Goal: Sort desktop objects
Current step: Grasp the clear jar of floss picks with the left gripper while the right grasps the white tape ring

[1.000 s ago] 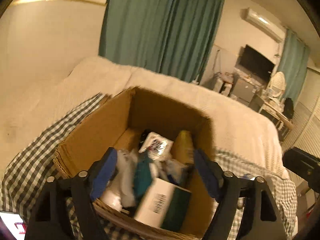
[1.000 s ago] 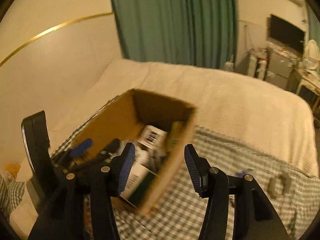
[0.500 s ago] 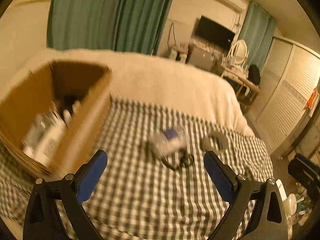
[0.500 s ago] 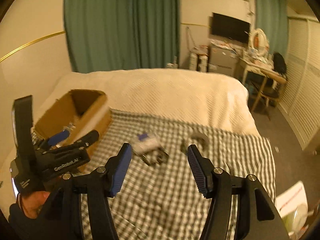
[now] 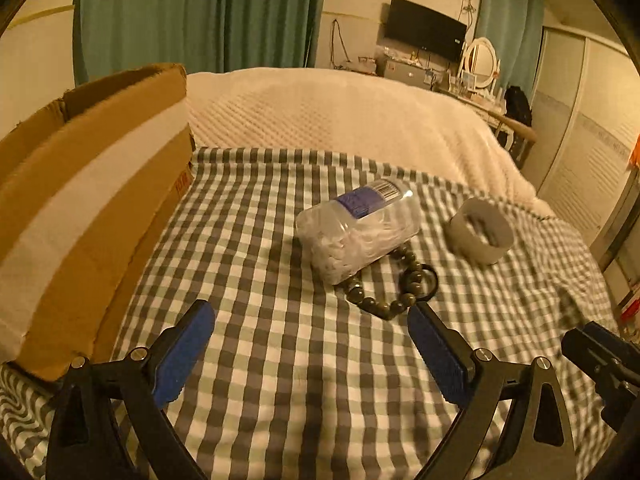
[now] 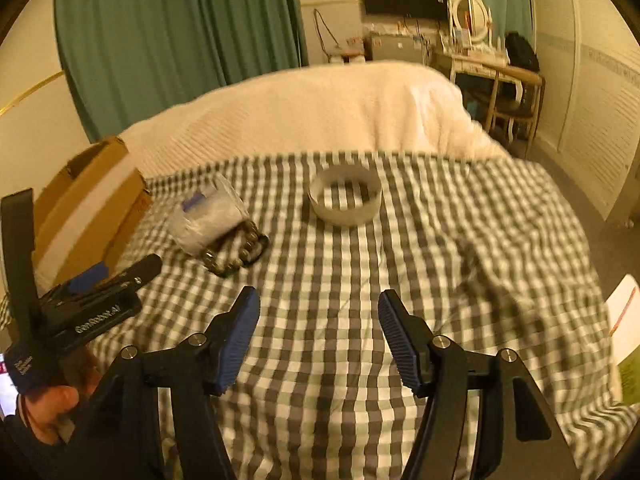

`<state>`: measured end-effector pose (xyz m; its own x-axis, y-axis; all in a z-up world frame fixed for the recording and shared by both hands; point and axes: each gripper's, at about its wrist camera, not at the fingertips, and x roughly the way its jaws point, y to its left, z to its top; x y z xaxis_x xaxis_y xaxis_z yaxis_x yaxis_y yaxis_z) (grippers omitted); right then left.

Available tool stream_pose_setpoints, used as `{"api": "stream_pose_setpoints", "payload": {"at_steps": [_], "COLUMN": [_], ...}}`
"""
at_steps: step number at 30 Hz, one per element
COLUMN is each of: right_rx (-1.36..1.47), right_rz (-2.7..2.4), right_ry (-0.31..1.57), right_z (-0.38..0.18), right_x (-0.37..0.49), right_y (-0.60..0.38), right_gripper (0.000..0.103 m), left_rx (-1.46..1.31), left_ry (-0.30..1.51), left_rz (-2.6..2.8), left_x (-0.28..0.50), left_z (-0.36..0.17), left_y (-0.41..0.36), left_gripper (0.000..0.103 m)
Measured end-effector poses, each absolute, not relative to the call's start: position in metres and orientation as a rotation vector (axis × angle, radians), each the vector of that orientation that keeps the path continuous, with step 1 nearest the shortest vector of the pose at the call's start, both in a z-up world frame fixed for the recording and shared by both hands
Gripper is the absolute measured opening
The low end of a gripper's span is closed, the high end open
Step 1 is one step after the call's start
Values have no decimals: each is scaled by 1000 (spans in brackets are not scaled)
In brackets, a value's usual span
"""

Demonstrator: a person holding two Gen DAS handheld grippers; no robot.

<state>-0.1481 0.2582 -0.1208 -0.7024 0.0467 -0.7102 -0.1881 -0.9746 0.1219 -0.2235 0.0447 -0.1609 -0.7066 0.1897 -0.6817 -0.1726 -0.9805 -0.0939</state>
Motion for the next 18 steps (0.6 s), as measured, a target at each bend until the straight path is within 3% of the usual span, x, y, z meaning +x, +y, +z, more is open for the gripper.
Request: {"api": "stream_pose_setpoints", "payload": {"at_steps": [7, 10, 18], "right_rx": [-1133, -1070, -985], "right_rz": [2803, 2843, 2853], "right_ry": [316, 299, -9], "right_z": [-137, -126, -133], "right_x": [-190, -218, -274], "right_y": [272, 276, 266], "right_gripper": [75, 85, 92], "left_rx": [-1056, -1024, -982], "left_ry": [48, 59, 108], "left_rz": [2716, 2720, 2703], "left_x": [-244, -256, -294], "left_z": [-162, -157, -171], "left_y": [61, 66, 82], "left_gripper": [100, 100, 100]}}
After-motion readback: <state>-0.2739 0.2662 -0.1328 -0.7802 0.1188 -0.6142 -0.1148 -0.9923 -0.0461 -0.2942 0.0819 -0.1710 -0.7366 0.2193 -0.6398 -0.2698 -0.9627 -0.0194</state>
